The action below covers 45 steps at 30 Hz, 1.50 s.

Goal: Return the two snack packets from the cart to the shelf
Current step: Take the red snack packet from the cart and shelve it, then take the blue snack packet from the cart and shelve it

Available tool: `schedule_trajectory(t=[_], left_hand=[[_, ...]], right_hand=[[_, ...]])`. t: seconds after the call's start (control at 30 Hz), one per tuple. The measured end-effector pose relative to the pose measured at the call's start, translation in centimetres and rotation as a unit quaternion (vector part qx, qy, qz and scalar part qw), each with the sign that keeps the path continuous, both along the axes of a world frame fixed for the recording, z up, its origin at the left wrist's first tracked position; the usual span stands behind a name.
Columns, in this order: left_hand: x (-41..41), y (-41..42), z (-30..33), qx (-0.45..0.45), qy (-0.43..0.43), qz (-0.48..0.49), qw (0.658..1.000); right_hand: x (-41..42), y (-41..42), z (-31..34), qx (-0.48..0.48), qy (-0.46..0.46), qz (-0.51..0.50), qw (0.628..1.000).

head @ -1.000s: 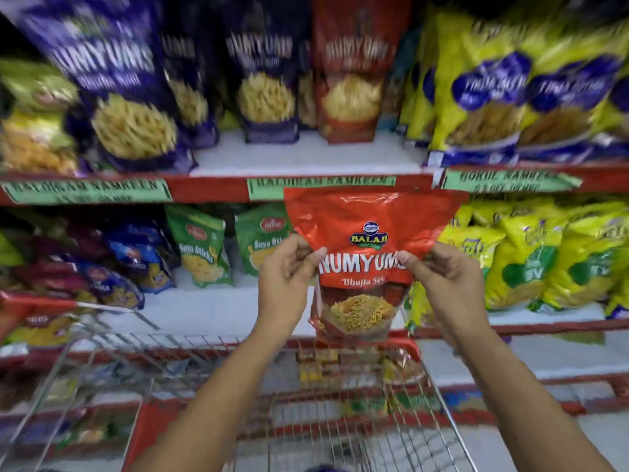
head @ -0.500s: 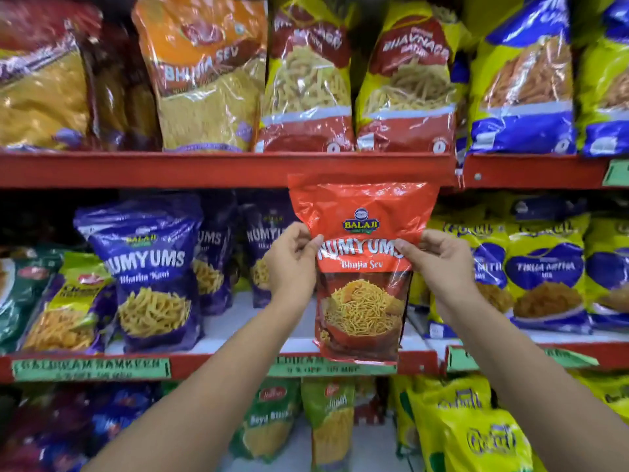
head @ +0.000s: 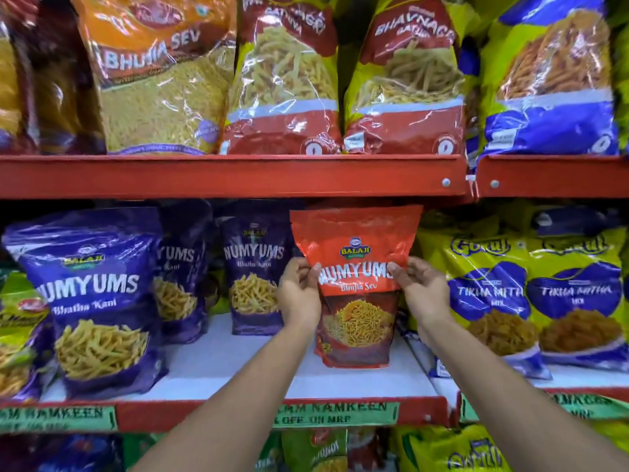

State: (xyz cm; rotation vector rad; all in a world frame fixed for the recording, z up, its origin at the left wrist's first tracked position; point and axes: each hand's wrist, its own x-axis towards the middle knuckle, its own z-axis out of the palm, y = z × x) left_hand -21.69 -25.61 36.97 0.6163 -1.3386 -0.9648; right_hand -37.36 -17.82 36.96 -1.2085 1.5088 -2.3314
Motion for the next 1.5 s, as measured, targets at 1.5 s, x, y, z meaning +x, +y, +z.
schedule_trajectory(t=[1.5], left_hand=[[30.1, 28.9, -36.9, 0.065, -0.589, -0.141, 0.793]], right_hand=[[26.8, 30.3, -37.5, 0.534, 0.176, 0.146, 0.814]])
